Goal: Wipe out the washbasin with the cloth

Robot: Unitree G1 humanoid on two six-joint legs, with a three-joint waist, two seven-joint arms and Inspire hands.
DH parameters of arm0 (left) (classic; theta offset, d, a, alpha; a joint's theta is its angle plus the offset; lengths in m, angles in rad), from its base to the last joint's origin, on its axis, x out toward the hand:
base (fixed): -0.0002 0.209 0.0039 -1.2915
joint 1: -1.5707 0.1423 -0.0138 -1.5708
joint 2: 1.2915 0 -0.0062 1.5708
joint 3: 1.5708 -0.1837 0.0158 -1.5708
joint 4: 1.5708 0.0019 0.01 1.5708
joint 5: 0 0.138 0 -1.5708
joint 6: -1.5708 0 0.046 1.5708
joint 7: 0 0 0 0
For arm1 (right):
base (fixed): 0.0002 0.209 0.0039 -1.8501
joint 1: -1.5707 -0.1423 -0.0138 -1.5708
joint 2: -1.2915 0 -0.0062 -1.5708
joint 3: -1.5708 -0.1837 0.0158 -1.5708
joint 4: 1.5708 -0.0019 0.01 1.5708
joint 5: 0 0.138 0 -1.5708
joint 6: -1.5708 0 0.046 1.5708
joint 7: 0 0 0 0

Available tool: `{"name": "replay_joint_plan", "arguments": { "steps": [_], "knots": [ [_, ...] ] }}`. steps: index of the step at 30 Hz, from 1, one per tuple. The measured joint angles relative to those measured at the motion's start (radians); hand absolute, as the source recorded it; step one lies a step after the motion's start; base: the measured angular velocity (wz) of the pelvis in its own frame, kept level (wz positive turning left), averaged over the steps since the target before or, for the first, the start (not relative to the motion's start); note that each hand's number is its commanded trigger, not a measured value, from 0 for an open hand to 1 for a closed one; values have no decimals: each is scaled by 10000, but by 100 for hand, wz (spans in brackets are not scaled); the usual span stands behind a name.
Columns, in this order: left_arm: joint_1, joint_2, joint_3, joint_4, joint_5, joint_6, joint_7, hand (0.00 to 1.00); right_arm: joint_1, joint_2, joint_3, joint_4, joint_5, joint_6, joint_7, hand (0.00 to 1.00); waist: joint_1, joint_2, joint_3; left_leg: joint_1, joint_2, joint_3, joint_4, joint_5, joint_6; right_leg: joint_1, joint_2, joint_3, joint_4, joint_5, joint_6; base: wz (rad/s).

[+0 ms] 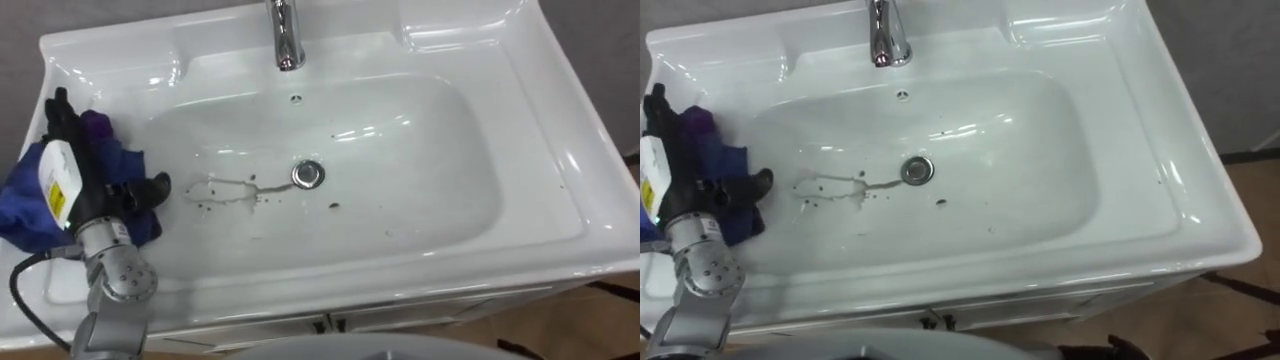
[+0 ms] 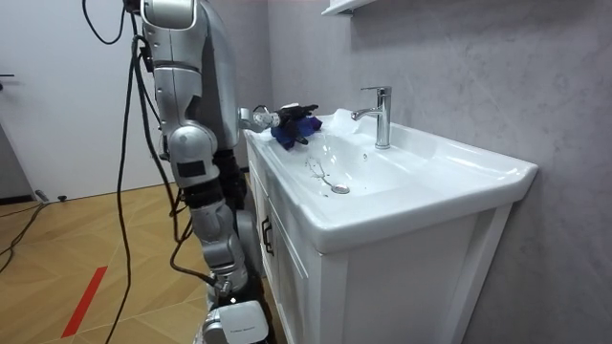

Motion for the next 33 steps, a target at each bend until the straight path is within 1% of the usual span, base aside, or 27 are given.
{"name": "replay_joint_plan", "arguments": {
  "steps": [4,5,6,7,9,10,12,14,17,21,23,29,33],
  "knots": [
    [0,0,-29,271,-2,-1,174,0,4,-5,0,9,-3,12,9,0,-6,-10,-9,11,0,5,11,0,0,13,2,-7,0,0,0,0],
    [-1,0,-30,343,6,0,198,0,9,-6,-2,8,2,51,6,0,-5,-18,-12,9,0,5,17,0,0,18,2,-1,-1,0,0,0],
    [-2,1,-30,428,62,0,244,0,14,-8,-1,-2,58,122,-2,0,-1,3,-31,23,0,8,17,0,0,59,3,0,-1,0,0,0],
    [-2,2,-32,497,144,-3,289,0,18,-9,2,-5,73,146,-8,0,0,-19,-26,32,0,10,16,0,0,67,2,0,0,0,0,0],
    [-4,2,-65,730,213,15,364,0,17,-18,10,-62,87,242,-18,0,14,15,-59,25,0,33,15,-1,-1,66,3,17,6,0,0,0],
    [-6,2,-70,765,215,20,366,0,16,-22,10,-84,87,260,-18,0,14,15,-59,23,0,33,14,-1,-2,65,3,18,8,0,0,0],
    [-6,2,-71,808,381,113,365,0,16,-32,5,-97,84,313,-20,0,10,47,-82,25,2,30,12,-2,-2,76,5,22,16,2,-3,0],
    [-16,3,-73,942,683,235,362,0,18,-87,5,-98,67,345,-20,0,-2,105,-123,26,4,47,15,0,-4,106,7,47,29,11,-18,-2],
    [7,1,-78,972,1076,458,355,0,44,-124,-8,-99,74,350,-20,0,-7,149,-141,27,9,76,29,1,-5,96,6,64,27,12,-20,-2],
    [11,2,-77,820,1960,792,353,0,46,-141,-12,-115,65,431,15,0,1,146,-142,39,11,71,28,1,-6,78,6,46,15,12,-20,0],
    [11,3,-75,645,2182,903,351,0,48,-134,-12,-117,65,430,25,0,-3,152,-149,44,11,70,31,1,-6,76,6,46,12,12,-20,0],
    [18,6,-49,-25,2633,1051,352,0,78,-111,-10,-76,49,422,23,0,-1,135,-127,6,9,-7,64,1,-6,82,7,-2,2,12,-20,2],
    [25,10,-15,-100,2661,1108,360,0,122,-120,-15,-96,51,424,-1,0,7,156,-108,3,10,-6,57,1,-6,82,7,1,1,12,-20,0]
  ]
}}
